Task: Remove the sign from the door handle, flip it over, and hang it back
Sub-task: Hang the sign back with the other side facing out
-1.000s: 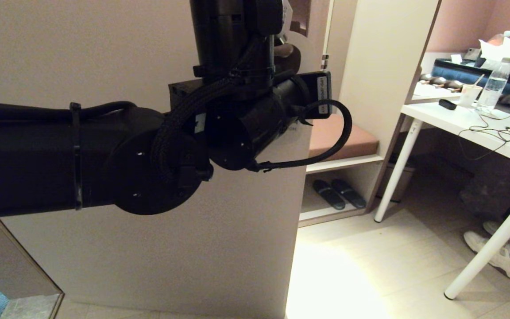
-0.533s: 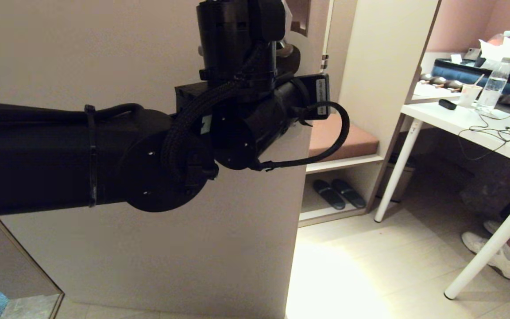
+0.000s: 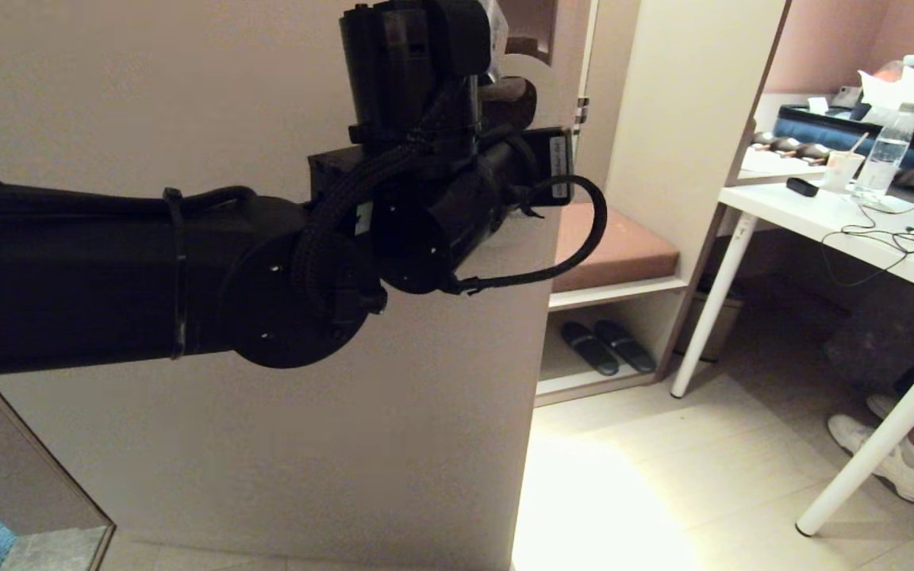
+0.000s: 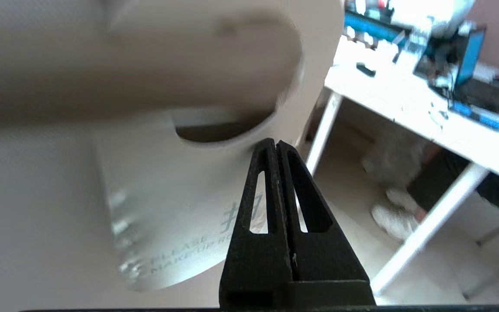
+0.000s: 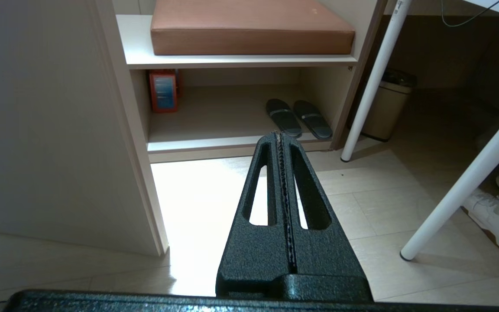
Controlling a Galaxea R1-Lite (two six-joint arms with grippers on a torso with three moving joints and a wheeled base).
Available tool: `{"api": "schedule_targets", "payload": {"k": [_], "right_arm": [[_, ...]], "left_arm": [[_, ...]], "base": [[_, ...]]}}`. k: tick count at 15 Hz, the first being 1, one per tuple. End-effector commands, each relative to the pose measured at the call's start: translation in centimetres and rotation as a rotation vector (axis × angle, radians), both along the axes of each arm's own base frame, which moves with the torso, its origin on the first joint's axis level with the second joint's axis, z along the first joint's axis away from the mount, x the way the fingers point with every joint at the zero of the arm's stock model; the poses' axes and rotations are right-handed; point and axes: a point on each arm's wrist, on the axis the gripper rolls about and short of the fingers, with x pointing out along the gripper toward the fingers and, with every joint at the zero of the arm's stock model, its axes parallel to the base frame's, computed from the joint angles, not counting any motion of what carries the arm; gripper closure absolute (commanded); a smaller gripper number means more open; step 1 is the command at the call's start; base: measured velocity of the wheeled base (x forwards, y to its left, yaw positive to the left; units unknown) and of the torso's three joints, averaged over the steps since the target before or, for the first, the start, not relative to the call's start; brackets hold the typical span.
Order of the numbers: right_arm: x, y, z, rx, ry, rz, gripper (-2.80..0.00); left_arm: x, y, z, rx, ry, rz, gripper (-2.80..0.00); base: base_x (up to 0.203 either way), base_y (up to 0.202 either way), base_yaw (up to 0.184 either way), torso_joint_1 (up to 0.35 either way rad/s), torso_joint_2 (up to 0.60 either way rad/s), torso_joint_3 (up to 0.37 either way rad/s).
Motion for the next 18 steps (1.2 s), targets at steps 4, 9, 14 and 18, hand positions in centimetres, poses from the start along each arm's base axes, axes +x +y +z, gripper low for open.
{"api": "schedule_targets", "payload": {"k": [4,9,14,18], "right_arm": [[0.0,0.0,0.0,-0.001,0.001,0.001,0.0],[0.0,0.0,0.0,-0.001,0.001,0.001,0.0],[0.0,0.0,0.0,-0.001,0.001,0.001,0.0],[0.0,0.0,0.0,-0.001,0.001,0.001,0.0]], "left_arm": [[0.5,0.0,-0.1,-0.001,-0.029,0.018,0.0],[0.1,0.2,0.2,-0.006,-0.032,0.044,0.0],[-1.0,1.1,0.9,-0.01,-0.033,0.057,0.0],[-2.9,2.2,1.2,-0.007,-0.026,0.06,0.0]], "base": [[0.0,0.0,0.0,0.0,0.0,0.0],[0.0,0.0,0.0,0.0,0.0,0.0],[0.0,0.0,0.0,0.0,0.0,0.0],[0.0,0.0,0.0,0.0,0.0,0.0]]}}
